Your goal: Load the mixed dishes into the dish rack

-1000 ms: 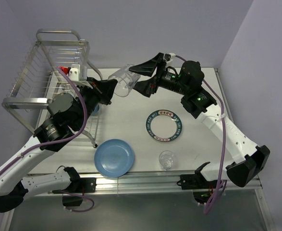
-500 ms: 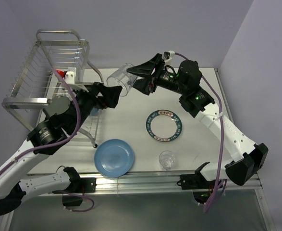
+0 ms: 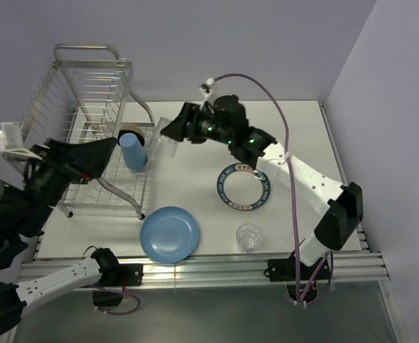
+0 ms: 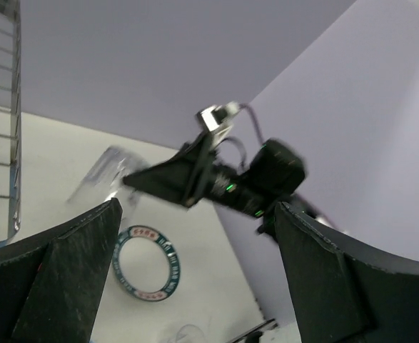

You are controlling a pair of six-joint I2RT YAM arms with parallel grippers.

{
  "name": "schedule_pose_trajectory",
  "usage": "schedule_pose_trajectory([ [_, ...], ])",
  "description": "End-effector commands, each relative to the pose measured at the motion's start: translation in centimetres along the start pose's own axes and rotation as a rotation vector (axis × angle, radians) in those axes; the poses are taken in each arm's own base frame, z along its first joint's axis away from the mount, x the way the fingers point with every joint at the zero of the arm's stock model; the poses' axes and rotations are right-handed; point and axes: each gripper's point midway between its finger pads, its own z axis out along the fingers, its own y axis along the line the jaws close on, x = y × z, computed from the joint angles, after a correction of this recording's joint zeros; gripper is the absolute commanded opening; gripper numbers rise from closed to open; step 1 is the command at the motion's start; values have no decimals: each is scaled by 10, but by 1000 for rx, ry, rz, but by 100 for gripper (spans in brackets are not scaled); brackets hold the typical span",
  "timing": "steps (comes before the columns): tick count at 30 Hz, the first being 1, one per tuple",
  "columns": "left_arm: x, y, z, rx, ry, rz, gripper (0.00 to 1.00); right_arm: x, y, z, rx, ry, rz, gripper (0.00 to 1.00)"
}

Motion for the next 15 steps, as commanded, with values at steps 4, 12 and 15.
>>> schedule_pose_trajectory([
  [4, -15, -19, -1, -15, 40, -70, 91, 19, 7, 48, 13, -113, -446, 0],
  [12, 10, -3, -14, -17, 100, -135, 89, 50, -20, 108, 49, -97, -518, 0],
  [15, 5, 2, -22, -16, 75, -153, 89, 61, -26, 124, 49, -86, -549, 0],
])
